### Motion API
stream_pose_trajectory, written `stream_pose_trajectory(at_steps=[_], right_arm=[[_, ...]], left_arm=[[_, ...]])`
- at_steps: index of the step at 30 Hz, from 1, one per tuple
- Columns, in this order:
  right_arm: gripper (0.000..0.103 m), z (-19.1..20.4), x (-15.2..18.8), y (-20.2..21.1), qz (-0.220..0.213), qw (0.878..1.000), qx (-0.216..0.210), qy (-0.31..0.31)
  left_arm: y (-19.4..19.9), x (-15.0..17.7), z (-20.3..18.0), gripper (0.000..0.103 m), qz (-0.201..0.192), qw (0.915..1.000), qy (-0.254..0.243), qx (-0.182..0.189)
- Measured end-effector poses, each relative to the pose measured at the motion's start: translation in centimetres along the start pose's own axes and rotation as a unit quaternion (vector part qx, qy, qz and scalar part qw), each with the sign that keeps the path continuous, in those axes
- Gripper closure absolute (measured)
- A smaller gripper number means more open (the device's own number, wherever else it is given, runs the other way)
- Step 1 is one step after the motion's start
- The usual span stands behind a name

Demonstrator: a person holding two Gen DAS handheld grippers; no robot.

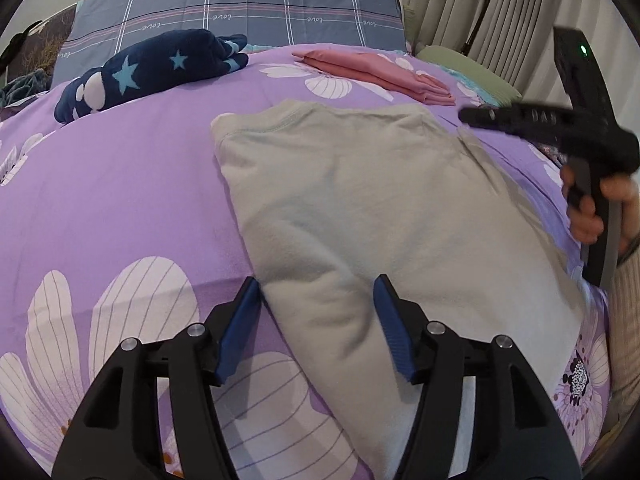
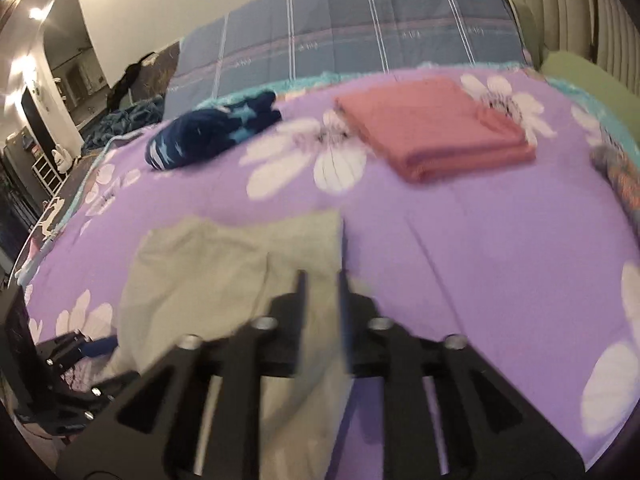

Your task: Fold small clothes

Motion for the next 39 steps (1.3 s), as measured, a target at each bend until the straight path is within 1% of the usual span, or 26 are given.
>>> stream_pose_trajectory(at_steps=[1, 2, 3, 4, 5, 6, 8, 10, 11, 13, 14, 15, 16, 17, 19, 22, 23, 24, 26, 29, 32, 33, 36, 39], right_arm=[[0.075, 0.1, -0.3, -0.6, 0.004, 1.000, -0.001, 0.003], [0.076, 0.3, -0.5, -1.8, 0.019, 1.000, -0.010, 0.009], [0.082, 0.4, -0.1, -2.8, 0.035, 0.999, -0.008, 0.014], [0.088, 0.2, 0.5, -4.0, 0.056, 0.998, 0.011, 0.025], [0.094, -0.5, 0.9, -5.4, 0.069, 0.995, 0.053, 0.042], [0.092, -1.0, 1.1, -6.6, 0.065, 0.993, 0.076, 0.058], [0.092, -0.9, 1.0, -6.6, 0.050, 0.994, 0.076, 0.056], [0.090, -0.8, 0.6, -5.2, 0.026, 0.996, 0.075, 0.046], [0.087, -1.1, 0.5, -4.0, 0.017, 0.995, 0.085, 0.044], [0.083, -1.6, 0.6, -2.1, 0.008, 0.995, 0.092, 0.042], [0.079, -1.9, 1.0, -1.0, 0.006, 0.995, 0.090, 0.039], [0.072, -2.4, 1.3, 0.3, 0.008, 0.996, 0.085, 0.031], [0.070, -2.9, 1.8, 1.4, 0.013, 0.997, 0.079, 0.023], [0.065, -3.4, 2.6, 2.6, 0.022, 0.997, 0.069, 0.009], [0.064, -3.7, 3.8, 4.2, 0.038, 0.998, 0.047, -0.011], [0.063, -3.1, 6.3, 5.7, 0.061, 0.997, -0.019, -0.041], [0.061, -2.8, 7.3, 5.9, 0.071, 0.995, -0.047, -0.056], [0.060, -2.6, 8.1, 5.9, 0.080, 0.993, -0.061, -0.067], [0.059, -2.5, 9.4, 5.4, 0.097, 0.989, -0.073, -0.081], [0.058, -2.4, 9.6, 5.2, 0.091, 0.988, -0.086, -0.087], [0.056, -1.7, 9.2, 5.1, 0.093, 0.984, -0.121, -0.095], [0.056, -1.5, 9.0, 4.7, 0.096, 0.984, -0.124, -0.089], [0.055, -0.5, 8.8, 3.6, 0.103, 0.984, -0.132, -0.068], [0.054, -0.1, 8.1, 2.2, 0.109, 0.979, -0.157, -0.076]], left_arm=[[0.0, 0.0, 0.0, 0.042, 0.000, 1.0000, 0.002, 0.002], [0.0, 0.0, 0.0, 0.042, 0.000, 1.0000, 0.003, 0.003], [0.1, 0.1, 0.0, 0.042, 0.000, 1.0000, 0.004, 0.005], [0.1, 0.1, 0.0, 0.042, 0.000, 1.0000, 0.005, 0.006], [0.1, 0.1, 0.0, 0.041, 0.000, 1.0000, 0.006, 0.007], [0.1, 0.1, 0.0, 0.041, 0.000, 1.0000, 0.005, 0.008], [0.0, 0.1, 0.0, 0.040, 0.001, 0.9999, 0.005, 0.009], [0.0, 0.1, 0.0, 0.040, 0.001, 0.9999, 0.007, 0.012], [0.1, 0.1, 0.0, 0.039, 0.001, 0.9999, 0.008, 0.014], [0.0, 0.1, 0.0, 0.039, 0.000, 0.9999, 0.008, 0.013], [0.0, 0.1, -0.1, 0.039, 0.000, 0.9999, 0.007, 0.012], [0.1, 0.1, -0.1, 0.039, 0.000, 0.9999, 0.005, 0.011], [0.1, 0.1, 0.0, 0.039, -0.001, 0.9999, 0.005, 0.010], [0.1, 0.1, -0.1, 0.039, -0.001, 0.9999, 0.004, 0.010], [0.1, 0.1, -0.1, 0.038, -0.002, 1.0000, 0.003, 0.008], [0.2, 0.1, 0.0, 0.037, -0.002, 1.0000, 0.002, 0.005], [0.2, 0.1, 0.0, 0.037, -0.002, 1.0000, 0.002, 0.005], [0.2, 0.1, 0.0, 0.036, -0.002, 1.0000, 0.002, 0.004], [0.3, 0.1, 0.1, 0.035, -0.003, 1.0000, 0.004, 0.006], [0.4, -0.1, 0.3, 0.034, 0.002, 0.9997, 0.017, 0.016], [0.2, -0.4, 0.6, 0.034, 0.015, 0.9985, 0.035, 0.040], [0.1, -0.6, 0.7, 0.034, 0.019, 0.9981, 0.036, 0.046], [-0.5, -1.2, 0.6, 0.034, 0.030, 0.9973, 0.028, 0.061], [-1.6, -1.9, 0.5, 0.034, 0.035, 0.9963, 0.017, 0.077]])
Point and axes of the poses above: each gripper's, at about its wrist camera, not at the fingertips, and y roughly against the way its jaws point, z to its left, x to its underside, the point moved 8 cm from there along -y, roughly the way its jaws point, and after that the axes turned 4 degrees about -z, right-handed, at the moved point
